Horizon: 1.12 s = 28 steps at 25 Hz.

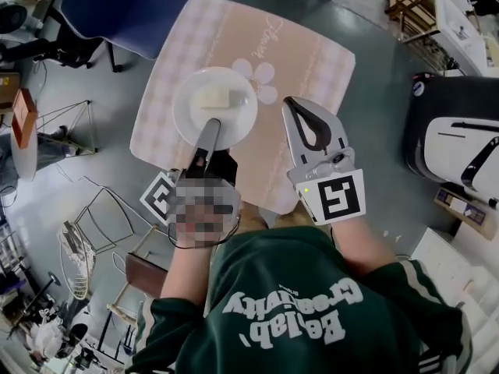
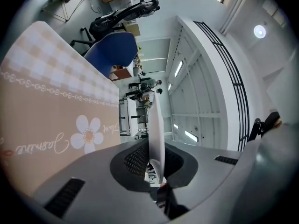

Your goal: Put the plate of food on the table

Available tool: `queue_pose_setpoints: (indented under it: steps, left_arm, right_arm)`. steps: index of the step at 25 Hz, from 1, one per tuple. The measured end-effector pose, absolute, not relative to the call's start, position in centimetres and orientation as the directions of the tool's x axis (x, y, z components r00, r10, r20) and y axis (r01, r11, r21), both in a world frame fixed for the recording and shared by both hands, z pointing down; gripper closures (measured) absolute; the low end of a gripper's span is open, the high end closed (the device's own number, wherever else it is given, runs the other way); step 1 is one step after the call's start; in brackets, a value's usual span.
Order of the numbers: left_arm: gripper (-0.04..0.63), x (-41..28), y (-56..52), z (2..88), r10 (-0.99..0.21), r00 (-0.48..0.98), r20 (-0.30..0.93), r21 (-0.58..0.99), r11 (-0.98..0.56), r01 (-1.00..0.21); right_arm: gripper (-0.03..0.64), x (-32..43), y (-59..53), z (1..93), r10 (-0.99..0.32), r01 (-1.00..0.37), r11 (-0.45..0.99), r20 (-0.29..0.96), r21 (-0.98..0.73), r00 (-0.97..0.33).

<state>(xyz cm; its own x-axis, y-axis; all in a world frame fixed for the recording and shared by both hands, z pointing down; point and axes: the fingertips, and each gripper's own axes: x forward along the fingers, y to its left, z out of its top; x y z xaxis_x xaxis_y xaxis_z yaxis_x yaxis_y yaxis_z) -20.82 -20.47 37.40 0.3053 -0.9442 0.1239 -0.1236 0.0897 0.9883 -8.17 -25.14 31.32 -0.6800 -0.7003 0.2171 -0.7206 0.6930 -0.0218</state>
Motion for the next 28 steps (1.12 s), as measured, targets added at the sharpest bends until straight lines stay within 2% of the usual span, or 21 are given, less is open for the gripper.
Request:
queue_pose_setpoints:
  steps: [10,28]
  left_arm:
    - [0.574,-24.0,-23.9,43.0,-0.932,0.315,0.18,0.981,0.146,-0.129]
    - [0.574,-26.7,-27.6,50.0,-0.926,0.314,0.211,0.977,0.196,-0.079]
  right_arm:
    - [0.603,-11.5,-27.1,35.8,-0.685,-0.721,0.692,0.274,-0.047,-0.675]
    - [0.603,-13.8,-29.7,40.7,-0.688,-0.745,0.664,0.338,-0.063,-0.642]
